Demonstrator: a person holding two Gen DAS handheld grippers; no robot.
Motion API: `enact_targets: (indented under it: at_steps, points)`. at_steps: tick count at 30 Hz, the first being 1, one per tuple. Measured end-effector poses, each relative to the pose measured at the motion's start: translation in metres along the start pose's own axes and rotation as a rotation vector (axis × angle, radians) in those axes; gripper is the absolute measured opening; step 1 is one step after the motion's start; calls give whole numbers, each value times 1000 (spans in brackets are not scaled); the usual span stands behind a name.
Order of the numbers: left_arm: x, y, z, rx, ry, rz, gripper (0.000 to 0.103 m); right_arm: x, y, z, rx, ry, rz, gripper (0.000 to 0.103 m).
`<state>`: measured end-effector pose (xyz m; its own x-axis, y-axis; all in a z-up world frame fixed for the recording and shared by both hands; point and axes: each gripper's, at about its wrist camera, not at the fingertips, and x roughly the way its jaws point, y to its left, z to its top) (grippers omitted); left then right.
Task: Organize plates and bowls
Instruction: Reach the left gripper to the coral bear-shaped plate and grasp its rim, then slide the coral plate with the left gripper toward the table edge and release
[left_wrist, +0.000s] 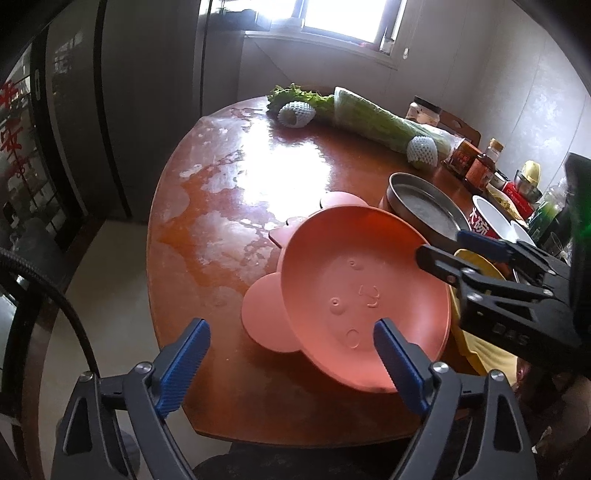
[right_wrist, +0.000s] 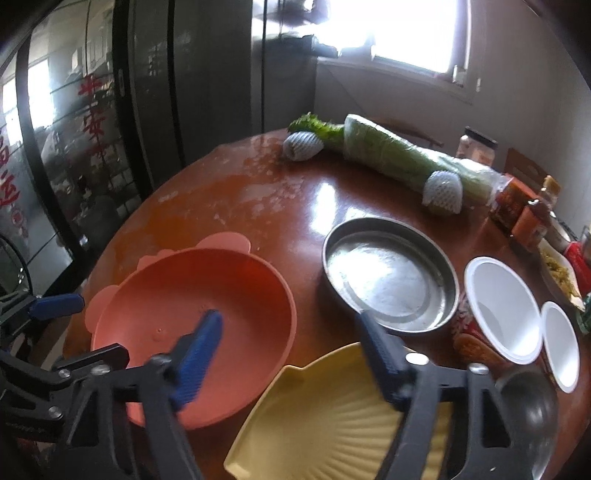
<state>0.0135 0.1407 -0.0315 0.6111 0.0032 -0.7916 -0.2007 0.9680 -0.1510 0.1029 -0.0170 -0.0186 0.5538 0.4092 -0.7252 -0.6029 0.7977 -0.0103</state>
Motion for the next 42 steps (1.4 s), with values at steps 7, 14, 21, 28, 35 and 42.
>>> enact_targets:
  at_steps: [7,14,21,28,35,42]
  points:
    - [7,-12,0,26,12,5,64,14,6,0,-31,32,15,43]
    - [11,-11,0,17,5,17,55,18,5,-1,-17,41,16,34]
    - [8,-2,4,-6,-26,13,53,14,4,4,13,33,39,33]
    - [9,15,23,-30,-67,53,53,14,14,21,13,10,50,33]
    - [28,31,38,-46,-47,86,53,24,22,34,18,10,63,34]
    - [39,38,44,-44,-46,108,53,32,27,30,21,26,80,34]
